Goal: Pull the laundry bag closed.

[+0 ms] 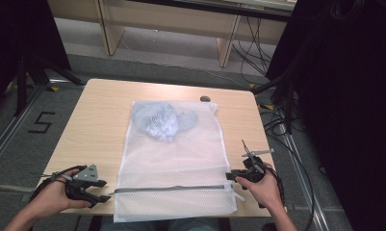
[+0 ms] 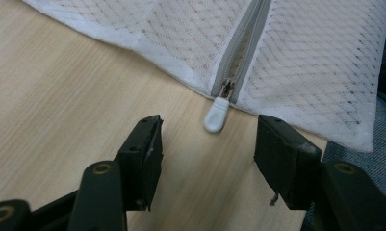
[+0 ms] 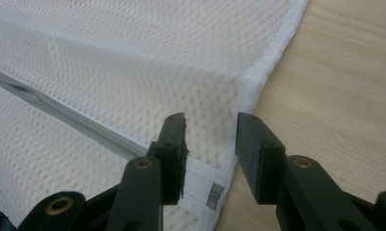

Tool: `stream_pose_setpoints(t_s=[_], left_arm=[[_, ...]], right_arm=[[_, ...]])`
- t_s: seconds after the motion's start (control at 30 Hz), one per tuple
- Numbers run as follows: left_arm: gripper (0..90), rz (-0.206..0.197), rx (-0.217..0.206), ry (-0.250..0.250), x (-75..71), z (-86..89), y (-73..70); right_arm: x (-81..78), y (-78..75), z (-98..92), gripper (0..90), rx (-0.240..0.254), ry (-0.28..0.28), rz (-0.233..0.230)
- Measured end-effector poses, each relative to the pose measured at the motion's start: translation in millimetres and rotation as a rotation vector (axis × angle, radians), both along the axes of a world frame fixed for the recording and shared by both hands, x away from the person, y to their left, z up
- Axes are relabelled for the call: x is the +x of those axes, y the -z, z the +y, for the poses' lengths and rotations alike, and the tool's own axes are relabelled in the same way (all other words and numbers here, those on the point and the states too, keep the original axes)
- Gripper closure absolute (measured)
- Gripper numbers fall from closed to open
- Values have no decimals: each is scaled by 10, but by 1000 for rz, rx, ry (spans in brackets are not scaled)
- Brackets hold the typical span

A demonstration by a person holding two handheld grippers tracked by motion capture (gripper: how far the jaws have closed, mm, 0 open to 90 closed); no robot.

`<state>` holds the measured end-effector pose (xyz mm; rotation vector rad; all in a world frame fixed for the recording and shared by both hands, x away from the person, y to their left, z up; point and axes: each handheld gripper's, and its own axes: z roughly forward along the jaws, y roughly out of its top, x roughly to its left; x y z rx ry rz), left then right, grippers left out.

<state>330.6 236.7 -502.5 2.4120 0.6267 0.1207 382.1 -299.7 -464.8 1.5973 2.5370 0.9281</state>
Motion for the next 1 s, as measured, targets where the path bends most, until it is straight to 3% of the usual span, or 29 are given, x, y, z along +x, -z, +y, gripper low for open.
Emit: stream_pose_setpoints(t_s=[0.3, 0.47, 0.5, 0.57, 0.6, 0.67, 0.73, 0.8, 1.0], left_arm=[[503, 22, -9, 3, -10, 3, -32], [692, 29, -6, 26, -42, -11, -69], [737, 11, 23, 42, -59, 0, -96], [771, -1, 35, 46, -62, 9, -119], [856, -7, 35, 43, -62, 15, -144], [894, -21, 49, 47, -64, 14, -157], [897, -16, 76, 41, -66, 9, -161], [897, -2, 103, 44, -63, -3, -146], [896, -14, 117, 47, -55, -44, -133]], right_arm=[[-7, -1, 19, 646, -11, 5, -17], [-2, -9, 28, 644, -12, 6, -22], [4, -16, 40, 644, -1, -7, -10], [2, -14, 53, 644, -12, 0, -18], [7, -18, 69, 644, -11, -8, -11], [11, -16, 85, 644, -12, -3, -14], [15, -8, 91, 643, -15, -4, -22], [24, -5, 80, 642, 5, -22, -3], [24, -6, 97, 642, 2, -20, -3]])
